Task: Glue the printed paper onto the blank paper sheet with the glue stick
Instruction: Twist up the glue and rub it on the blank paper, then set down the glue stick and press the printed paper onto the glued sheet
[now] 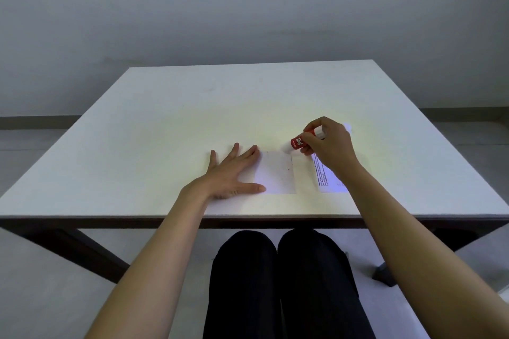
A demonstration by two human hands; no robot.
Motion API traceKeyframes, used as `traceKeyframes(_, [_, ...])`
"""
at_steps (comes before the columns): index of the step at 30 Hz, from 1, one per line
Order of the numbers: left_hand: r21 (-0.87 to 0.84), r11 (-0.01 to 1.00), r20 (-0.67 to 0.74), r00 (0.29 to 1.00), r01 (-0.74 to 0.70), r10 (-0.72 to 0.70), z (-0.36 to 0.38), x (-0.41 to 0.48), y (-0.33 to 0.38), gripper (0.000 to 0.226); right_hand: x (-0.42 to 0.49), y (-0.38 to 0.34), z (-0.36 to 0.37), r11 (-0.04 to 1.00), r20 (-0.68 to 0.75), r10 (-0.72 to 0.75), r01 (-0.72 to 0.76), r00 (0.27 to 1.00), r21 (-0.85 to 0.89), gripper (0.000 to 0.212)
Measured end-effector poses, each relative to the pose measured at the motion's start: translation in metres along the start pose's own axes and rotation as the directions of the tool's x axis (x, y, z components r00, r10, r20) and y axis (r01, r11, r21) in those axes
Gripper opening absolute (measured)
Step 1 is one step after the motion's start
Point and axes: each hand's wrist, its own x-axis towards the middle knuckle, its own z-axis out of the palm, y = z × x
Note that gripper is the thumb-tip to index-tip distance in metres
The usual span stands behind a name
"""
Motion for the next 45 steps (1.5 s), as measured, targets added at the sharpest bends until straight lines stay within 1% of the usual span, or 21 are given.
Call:
traceKeyframes(1, [-0.026,1.000,0.003,1.000,0.005,-0.005,0.000,-0.001,0.000,0.088,-0.004,-0.001,-0.001,0.997,-0.007,0.002,-0.001,1.000,0.077,0.005])
traceKeyframes(3, [-0.125,0.992,0.002,1.000,0.020,-0.020,-0.002,-0.003,0.000,0.088,-0.014,-0.005,-0.003,0.934,0.015,0.055,-0.057,0.998,0.353,0.003])
traceKeyframes(4, [-0.197,0.980,-0.018,1.000,0.019,-0.023,-0.002,-0.003,-0.001,0.088,-0.021,-0.008,-0.003,0.843,0.062,0.106,-0.123,0.992,0.524,0.004])
traceKeyframes(6, [-0.353,0.935,-0.124,0.992,-0.026,-0.020,-0.004,-0.003,0.005,0.086,-0.031,-0.010,0.001,0.551,0.210,0.200,-0.287,0.957,0.784,0.010])
traceKeyframes(8, [-0.491,0.860,-0.312,0.950,-0.140,-0.023,-0.006,-0.003,0.023,0.068,-0.039,-0.012,0.010,0.318,0.340,0.220,-0.397,0.914,0.861,0.009])
traceKeyframes(10, [-0.540,0.808,-0.477,0.877,-0.236,-0.063,-0.008,0.000,0.039,0.039,-0.045,-0.013,0.022,0.219,0.387,0.212,-0.430,0.897,0.876,0.007])
traceKeyframes(11, [-0.511,0.822,-0.521,0.851,-0.250,-0.066,-0.008,0.001,0.043,0.033,-0.046,-0.014,0.027,0.216,0.380,0.206,-0.421,0.902,0.881,0.006])
traceKeyframes(12, [-0.476,0.848,-0.534,0.843,-0.233,-0.068,-0.008,0.003,0.043,0.034,-0.047,-0.013,0.031,0.242,0.356,0.204,-0.399,0.912,0.884,0.006])
traceKeyframes(14, [-0.437,0.888,-0.493,0.864,-0.145,-0.102,-0.003,0.006,0.035,0.051,-0.046,-0.012,0.036,0.333,0.297,0.210,-0.353,0.932,0.874,0.006])
traceKeyframes(16, [-0.473,0.877,-0.443,0.883,-0.083,-0.155,0.002,0.005,0.028,0.061,-0.042,-0.009,0.036,0.405,0.241,0.252,-0.328,0.937,0.853,0.006])
traceKeyframes(18, [-0.492,0.869,-0.441,0.876,-0.055,-0.194,0.004,-0.001,0.027,0.062,-0.038,-0.006,0.033,0.455,0.187,0.295,-0.309,0.937,0.835,0.005])
traceKeyframes(20, [-0.390,0.921,-0.491,0.851,-0.021,-0.188,0.006,-0.012,0.026,0.058,-0.037,-0.004,0.027,0.491,0.145,0.304,-0.285,0.942,0.823,0.006])
traceKeyframes(23, [-0.141,0.990,-0.549,0.834,-0.029,-0.054,0.022,-0.041,0.021,0.045,-0.040,-0.002,0.016,0.532,0.108,0.276,-0.246,0.955,0.810,0.007])
traceKeyframes(25, [-0.027,1.000,-0.491,0.871,-0.010,-0.004,0.038,-0.063,0.020,0.056,-0.040,-0.002,0.010,0.544,0.084,0.260,-0.218,0.962,0.810,0.010])
traceKeyframes(28, [0.075,0.996,-0.422,0.907,0.037,-0.002,0.049,-0.070,0.017,0.073,-0.039,-0.004,0.009,0.541,0.078,0.248,-0.205,0.966,0.816,0.012])
traceKeyframes(29, [0.107,0.993,-0.402,0.916,0.051,-0.004,0.048,-0.068,0.018,0.073,-0.039,-0.006,0.010,0.537,0.080,0.246,-0.204,0.966,0.819,0.013])
traceKeyframes(33, [0.194,0.979,-0.315,0.949,0.059,0.005,0.038,-0.046,0.022,0.051,-0.039,-0.009,0.007,0.557,0.058,0.229,-0.180,0.972,0.811,0.017])
traceKeyframes(37, [0.229,0.971,-0.279,0.960,0.063,0.003,0.030,-0.024,0.023,0.050,-0.037,-0.005,-0.001,0.585,0.038,0.236,-0.173,0.971,0.793,0.019])
traceKeyframes(41, [0.198,0.978,-0.270,0.963,0.066,-0.010,0.022,-0.004,0.022,0.050,-0.039,0.001,0.001,0.599,0.064,0.275,-0.223,0.959,0.769,0.018])
traceKeyframes(43, [0.178,0.982,-0.264,0.964,0.057,-0.008,0.019,0.001,0.021,0.050,-0.040,0.003,0.004,0.575,0.081,0.297,-0.246,0.952,0.780,0.014])
traceKeyframes(45, [0.141,0.989,-0.288,0.958,0.040,0.002,0.018,0.004,0.020,0.050,-0.041,0.004,0.007,0.511,0.113,0.323,-0.274,0.940,0.815,0.009])
